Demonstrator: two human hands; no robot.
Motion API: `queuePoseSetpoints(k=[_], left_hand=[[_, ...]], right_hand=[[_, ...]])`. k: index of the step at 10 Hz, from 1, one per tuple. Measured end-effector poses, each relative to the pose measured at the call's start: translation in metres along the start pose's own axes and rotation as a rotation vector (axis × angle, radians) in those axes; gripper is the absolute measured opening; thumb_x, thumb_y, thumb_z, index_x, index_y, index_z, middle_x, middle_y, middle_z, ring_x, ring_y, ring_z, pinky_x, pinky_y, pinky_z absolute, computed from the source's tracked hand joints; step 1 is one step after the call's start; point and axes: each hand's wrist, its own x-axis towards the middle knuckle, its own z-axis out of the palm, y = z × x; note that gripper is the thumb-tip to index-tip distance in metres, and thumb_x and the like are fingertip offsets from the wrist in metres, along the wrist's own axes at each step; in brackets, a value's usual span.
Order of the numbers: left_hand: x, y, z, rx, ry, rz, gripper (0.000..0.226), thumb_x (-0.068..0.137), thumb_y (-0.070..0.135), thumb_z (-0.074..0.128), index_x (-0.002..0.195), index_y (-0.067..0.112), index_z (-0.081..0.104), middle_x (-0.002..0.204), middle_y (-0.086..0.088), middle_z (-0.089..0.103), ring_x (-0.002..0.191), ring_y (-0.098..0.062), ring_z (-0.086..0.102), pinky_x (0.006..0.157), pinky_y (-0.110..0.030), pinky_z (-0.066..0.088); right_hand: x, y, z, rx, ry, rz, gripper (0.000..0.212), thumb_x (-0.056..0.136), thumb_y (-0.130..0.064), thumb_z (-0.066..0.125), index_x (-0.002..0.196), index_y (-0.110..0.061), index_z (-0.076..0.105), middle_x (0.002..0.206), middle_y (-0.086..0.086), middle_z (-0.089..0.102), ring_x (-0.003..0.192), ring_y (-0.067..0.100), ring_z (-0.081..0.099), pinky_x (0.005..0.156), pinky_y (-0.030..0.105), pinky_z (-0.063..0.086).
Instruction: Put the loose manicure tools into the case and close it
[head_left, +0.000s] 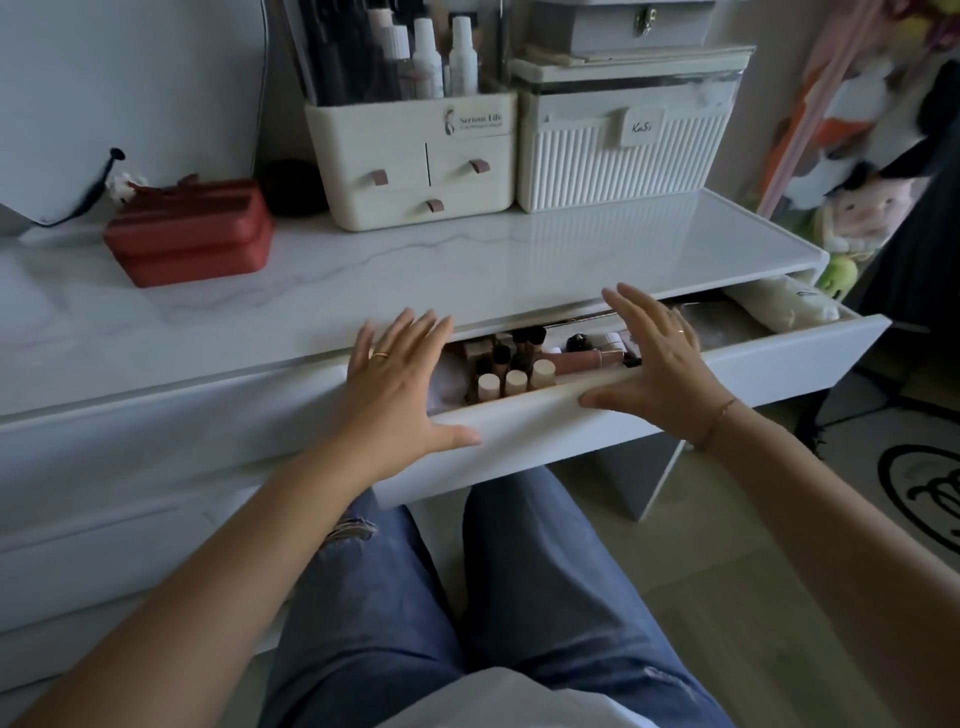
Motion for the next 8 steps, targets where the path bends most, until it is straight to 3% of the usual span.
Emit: queuePoseSetpoints(k=[1,2,3,4,5,7,8], left_hand=[[0.004,-0.014,0.009,0.043,0.069,-0.058,0.098,0.070,0.069,0.059,0.147,0.018,0.025,0.155,0.000,0.024,0.144,-0.019,0.019,0.117,-0.043,0.003],[0.006,-0.025,0.016,0.085,0.183,-0.042,0.076,0.077,0.049,0.068,0.139,0.014,0.042,0.148,-0.002,0.041,0.137,-0.023,0.037,0.111,-0.043,0.021],[0.008,-0.029,0.022,0.097,0.298,-0.019,0.062,0.074,0.023,0.076,0.131,0.011,0.053,0.136,-0.003,0.055,0.124,-0.025,0.052,0.102,-0.036,0.027],[0.008,-0.030,0.029,0.112,0.346,-0.013,0.061,0.073,0.004,0.072,0.130,0.012,0.054,0.134,0.000,0.056,0.122,-0.022,0.054,0.100,-0.034,0.027],[0.007,-0.032,0.038,0.100,0.383,-0.023,0.063,0.073,-0.002,0.068,0.131,0.015,0.053,0.135,0.002,0.055,0.123,-0.019,0.053,0.099,-0.034,0.032],[0.004,-0.036,0.058,0.068,0.434,-0.016,0.064,0.076,0.005,0.061,0.136,0.019,0.044,0.140,0.003,0.050,0.127,-0.016,0.047,0.103,-0.037,0.034],[0.005,-0.027,0.057,-0.039,0.498,0.025,0.050,0.080,0.011,0.041,0.128,0.022,0.050,0.131,0.006,0.058,0.120,-0.009,0.049,0.100,-0.031,0.032]], right_hand=[[0.020,0.003,0.013,-0.057,0.007,0.019,0.097,0.070,-0.053,0.071,0.147,-0.024,0.021,0.155,-0.002,0.021,0.145,0.015,0.009,0.118,0.045,-0.003],[0.037,0.003,0.028,-0.130,0.070,0.033,0.083,0.074,-0.056,0.065,0.143,-0.021,0.033,0.151,0.001,0.030,0.144,0.020,0.015,0.117,0.048,-0.002],[0.047,0.000,0.040,-0.133,0.189,0.048,0.071,0.075,-0.054,0.065,0.133,-0.018,0.046,0.139,0.004,0.042,0.136,0.025,0.029,0.116,0.050,0.003],[0.052,-0.003,0.049,-0.155,0.253,0.086,0.062,0.076,-0.052,0.065,0.125,-0.018,0.051,0.130,0.004,0.047,0.128,0.026,0.038,0.115,0.050,0.006],[0.051,-0.003,0.055,-0.184,0.297,0.091,0.058,0.075,-0.050,0.067,0.121,-0.017,0.052,0.126,0.004,0.050,0.124,0.028,0.042,0.115,0.051,0.010],[0.048,-0.012,0.052,-0.164,0.275,0.084,0.059,0.070,-0.036,0.078,0.119,-0.012,0.057,0.125,0.008,0.054,0.120,0.031,0.048,0.112,0.054,0.018],[0.050,-0.019,0.037,-0.025,0.276,0.176,0.054,0.068,-0.025,0.080,0.117,-0.018,0.059,0.123,0.003,0.057,0.116,0.028,0.053,0.110,0.054,0.023]])
